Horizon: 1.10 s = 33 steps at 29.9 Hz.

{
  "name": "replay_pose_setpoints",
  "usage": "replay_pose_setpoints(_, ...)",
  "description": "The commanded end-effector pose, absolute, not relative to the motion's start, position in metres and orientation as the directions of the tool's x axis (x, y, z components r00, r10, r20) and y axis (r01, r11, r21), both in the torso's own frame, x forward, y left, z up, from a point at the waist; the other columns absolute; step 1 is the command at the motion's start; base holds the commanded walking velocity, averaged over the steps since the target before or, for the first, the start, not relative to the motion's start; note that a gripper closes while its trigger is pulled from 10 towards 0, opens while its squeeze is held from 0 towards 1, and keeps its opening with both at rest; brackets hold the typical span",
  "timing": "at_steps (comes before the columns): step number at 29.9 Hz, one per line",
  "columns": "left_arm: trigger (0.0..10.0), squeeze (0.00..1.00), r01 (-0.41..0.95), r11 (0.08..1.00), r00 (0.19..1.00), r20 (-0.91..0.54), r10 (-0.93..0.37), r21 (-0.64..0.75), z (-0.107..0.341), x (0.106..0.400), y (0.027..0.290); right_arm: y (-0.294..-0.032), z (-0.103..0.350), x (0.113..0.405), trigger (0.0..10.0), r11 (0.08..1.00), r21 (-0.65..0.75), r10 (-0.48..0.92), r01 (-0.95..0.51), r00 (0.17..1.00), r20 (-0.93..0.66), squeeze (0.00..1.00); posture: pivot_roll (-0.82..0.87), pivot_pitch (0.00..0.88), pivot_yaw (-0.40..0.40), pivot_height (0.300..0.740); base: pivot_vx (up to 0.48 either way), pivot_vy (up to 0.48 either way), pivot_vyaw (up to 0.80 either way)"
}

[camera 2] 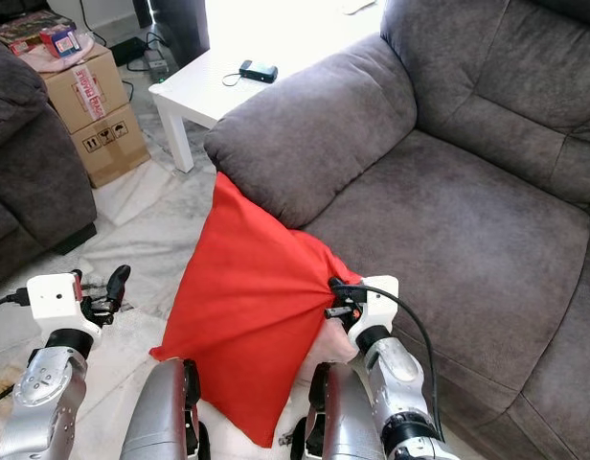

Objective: Move the pillow to the sofa from floor

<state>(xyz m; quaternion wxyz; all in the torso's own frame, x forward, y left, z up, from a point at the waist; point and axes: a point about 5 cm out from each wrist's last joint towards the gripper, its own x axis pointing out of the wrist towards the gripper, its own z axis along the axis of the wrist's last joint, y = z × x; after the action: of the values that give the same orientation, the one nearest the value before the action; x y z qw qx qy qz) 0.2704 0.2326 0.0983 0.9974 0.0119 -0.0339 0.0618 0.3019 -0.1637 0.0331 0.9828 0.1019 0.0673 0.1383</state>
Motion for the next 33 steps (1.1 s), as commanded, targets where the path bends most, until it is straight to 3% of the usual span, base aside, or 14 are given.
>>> replay_pose_setpoints(1,10.0,0.0,-0.11,0.994,0.991,0.081,0.107,0.028,0.099,0.268,0.232,-0.182,0.051,0.307,10.0,0.961,0.181,0.216,-0.21,0.976,-0.011,0.0,0.18,0.131,-0.071,0.573,0.0,0.0,0.0)
replay_pose_setpoints(33,10.0,0.0,-0.087,0.995,0.992,0.101,0.081,0.054,0.102,0.27,0.23,-0.181,0.064,0.31,10.0,0.969,0.135,0.206,-0.207,0.978,0.024,0.0,0.19,0.094,-0.074,0.573,0.0,0.0,0.0)
